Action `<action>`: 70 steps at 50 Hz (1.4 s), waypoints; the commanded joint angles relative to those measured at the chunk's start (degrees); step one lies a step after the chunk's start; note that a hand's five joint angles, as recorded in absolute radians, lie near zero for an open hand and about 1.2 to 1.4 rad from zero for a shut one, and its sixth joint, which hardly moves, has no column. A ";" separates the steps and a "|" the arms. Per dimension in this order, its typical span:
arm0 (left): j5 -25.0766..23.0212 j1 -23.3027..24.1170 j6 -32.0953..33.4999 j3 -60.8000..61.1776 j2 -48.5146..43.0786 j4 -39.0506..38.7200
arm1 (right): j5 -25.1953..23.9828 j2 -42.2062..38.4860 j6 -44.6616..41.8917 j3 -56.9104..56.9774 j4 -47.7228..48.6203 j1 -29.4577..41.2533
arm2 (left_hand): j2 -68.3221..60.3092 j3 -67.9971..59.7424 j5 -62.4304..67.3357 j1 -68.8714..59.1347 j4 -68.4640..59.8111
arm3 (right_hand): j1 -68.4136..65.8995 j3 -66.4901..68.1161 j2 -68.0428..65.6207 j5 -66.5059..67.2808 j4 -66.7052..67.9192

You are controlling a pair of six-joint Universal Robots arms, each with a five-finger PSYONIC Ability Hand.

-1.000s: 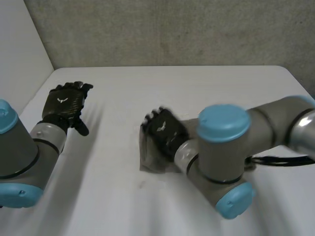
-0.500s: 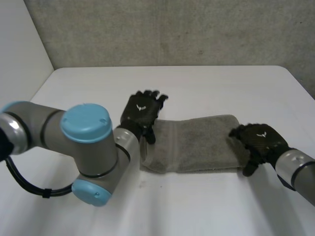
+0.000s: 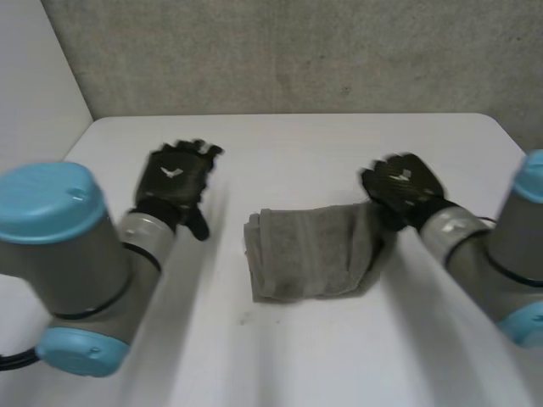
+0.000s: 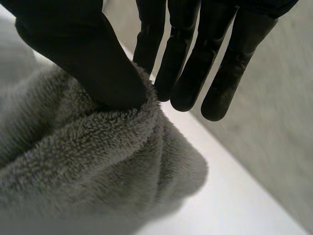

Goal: Fold the towel.

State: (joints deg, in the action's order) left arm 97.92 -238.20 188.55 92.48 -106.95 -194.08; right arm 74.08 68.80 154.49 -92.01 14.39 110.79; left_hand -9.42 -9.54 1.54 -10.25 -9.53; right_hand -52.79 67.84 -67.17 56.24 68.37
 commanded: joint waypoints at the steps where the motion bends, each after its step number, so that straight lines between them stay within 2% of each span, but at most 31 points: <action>1: 0.34 -5.68 -0.02 4.10 7.44 -0.07 | 0.54 -8.86 1.69 10.19 -1.56 16.39 | -0.58 -0.46 -1.54 0.25 -0.47 | -27.21 12.16 -12.83 13.76 11.63; 2: 0.17 -6.48 -0.11 4.80 8.24 -0.07 | 0.54 -11.47 1.69 11.84 -2.86 19.17 | -0.58 -0.46 -1.54 0.25 -0.47 | -27.21 12.16 -12.83 13.76 11.63; 5: -0.01 -7.01 -0.11 5.86 8.77 -0.16 | 0.54 -16.05 1.69 14.05 -5.76 21.66 | -0.58 -0.46 -1.54 0.25 -0.47 | -27.21 12.16 -12.83 13.76 11.63; 9: -0.10 -6.58 -0.20 6.13 8.34 -0.33 | 1.06 -18.09 1.69 15.37 -7.71 22.01 | -0.58 -0.46 -1.54 0.25 -0.47 | -27.21 12.16 -12.83 13.76 11.63; 11: -0.10 -6.40 -0.29 6.04 8.07 -0.51 | 1.68 -17.74 1.78 15.46 -7.88 21.84 | -0.58 -0.46 -1.54 0.25 -0.47 | -23.06 8.02 -8.68 9.61 7.49; 13: -0.19 -6.31 -1.68 4.91 7.20 -0.77 | 3.69 -14.60 2.30 14.33 -8.06 21.40 | -0.58 -0.46 -1.54 0.25 -0.47 | 22.46 -37.50 36.84 -35.91 -38.04; 14: -0.19 -6.31 -1.69 4.90 7.19 -0.78 | 3.70 -14.58 2.30 14.32 -8.06 21.40 | -0.58 -0.46 -1.54 0.25 -0.47 | 22.69 -37.73 37.07 -36.14 -38.27; 15: -0.27 -6.13 -3.00 3.94 5.80 -1.04 | 5.09 -11.88 2.83 13.62 -8.06 21.14 | -0.58 -0.46 -1.54 0.25 -0.47 | 38.51 -53.56 52.89 -51.96 -54.09; 16: -0.27 -6.13 -3.01 3.93 5.78 -1.04 | 6.50 -9.24 3.62 12.66 -8.06 20.09 | -0.58 -0.46 -1.54 0.25 -0.47 | 42.79 -57.84 57.17 -56.24 -58.37; 22: -0.10 -0.68 -9.69 -4.06 -1.16 -1.57 | 7.92 -3.15 8.72 8.61 -7.53 13.84 | -0.58 -0.46 -1.54 0.25 -0.47 | 42.79 -57.84 57.17 -56.24 -58.37; 27: -0.10 3.18 -12.33 -10.66 -7.84 -0.86 | 4.85 -0.95 16.70 6.23 -8.14 7.97 | -0.58 -0.46 -1.54 0.25 -0.47 | 42.79 -57.84 57.17 -56.24 -58.37; 29: -0.27 6.07 -13.03 -14.59 -12.82 -0.08 | 3.80 -1.13 18.20 6.23 -8.23 6.21 | -0.58 -0.46 -1.54 0.25 -0.47 | 42.79 -57.84 57.17 -56.24 -58.37; 30: -0.27 6.08 -13.03 -14.61 -12.85 -0.07 | 3.79 -1.13 18.21 6.23 -8.24 6.19 | -0.58 -0.46 -1.54 0.25 -0.47 | 42.79 -57.84 57.17 -56.24 -58.37; 32: -1.50 7.66 -12.94 -16.71 -17.49 0.80 | 0.73 -3.05 20.31 6.23 -8.41 4.18 | -0.58 -0.46 -1.54 0.25 -0.47 | 42.79 -57.84 57.17 -56.24 -58.37; 33: -1.50 7.67 -12.94 -16.72 -17.51 0.81 | 0.71 -3.06 20.32 6.23 -8.41 4.17 | -0.58 -0.46 -1.54 0.25 -0.47 | 42.79 -57.84 57.17 -56.24 -58.37; 35: -1.94 7.93 -12.68 -17.16 -19.71 1.33 | -1.30 -7.43 20.59 7.02 -8.59 3.47 | -0.58 -0.46 -1.54 0.25 -0.47 | 42.79 -57.84 57.17 -56.24 -58.37; 37: -1.94 8.02 -12.33 -17.16 -22.77 2.38 | -1.57 -9.28 20.32 7.37 -9.20 3.29 | -0.58 -0.46 -1.54 0.25 -0.47 | 42.79 -57.84 57.17 -56.24 -58.37; 45: -1.77 7.49 -12.24 -15.76 -25.77 5.72 | -1.75 -16.85 17.35 11.32 -12.10 2.68 | -0.58 -0.46 -1.54 0.25 -0.47 | 42.79 -57.84 57.17 -56.24 -58.37; 51: -1.68 7.14 -10.84 -14.26 -25.33 7.04 | -1.05 -17.21 9.79 12.47 -13.33 2.06 | -0.58 -0.46 -1.54 0.25 -0.47 | 42.79 -57.84 57.17 -56.24 -58.37; 57: -1.59 7.31 -7.49 -14.26 -23.22 8.98 | 0.62 -14.49 6.61 12.74 -13.68 2.24 | -0.58 -0.46 -1.54 0.25 -0.47 | 42.79 -57.84 57.17 -56.24 -58.37; 59: -1.50 7.23 -6.62 -14.70 -19.03 10.29 | 2.63 -9.59 6.44 12.74 -13.60 2.50 | -0.58 -0.46 -1.54 0.25 -0.47 | 42.79 -57.84 57.17 -56.24 -58.37; 62: -1.50 7.23 -6.44 -15.05 -16.28 10.56 | 3.61 -6.84 6.61 12.74 -13.51 2.50 | -0.58 -0.46 -1.54 0.25 -0.47 | 42.79 -57.84 57.17 -56.24 -58.37; 64: -1.42 6.01 -6.44 -15.40 -9.55 10.74 | 5.97 -0.90 7.57 13.17 -13.07 2.41 | -0.58 -0.46 -1.54 0.25 -0.47 | 42.79 -57.84 57.17 -56.24 -58.37; 65: -1.42 6.00 -6.44 -15.40 -9.51 10.74 | 7.38 1.83 8.27 13.52 -12.98 2.15 | -0.58 -0.46 -1.54 0.25 -0.47 | 42.79 -57.84 57.17 -56.24 -58.37; 67: -1.24 2.85 -6.35 -15.40 -2.16 11.70 | 8.87 4.12 9.33 13.70 -12.89 2.06 | -0.58 -0.46 -1.54 0.25 -0.47 | 42.79 -57.84 57.17 -56.24 -58.37; 68: -1.24 2.83 -6.35 -15.40 -2.13 11.71 | 8.89 4.14 9.34 13.70 -12.89 2.06 | -0.58 -0.46 -1.54 0.25 -0.47 | 42.79 -57.84 57.17 -56.24 -58.37; 70: 0.07 -0.40 -6.35 -15.40 5.31 14.15 | 12.47 9.04 11.70 14.32 -12.81 1.97 | -0.58 -0.46 -1.54 0.25 -0.47 | 42.79 -57.84 57.17 -56.24 -58.37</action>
State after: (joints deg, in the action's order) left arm 96.52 -232.66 182.29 77.24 -116.80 -183.02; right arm 80.42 67.87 162.18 -78.72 1.20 113.05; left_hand -9.37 -9.34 1.30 -9.66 -9.53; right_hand -11.76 12.36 -13.54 3.65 13.50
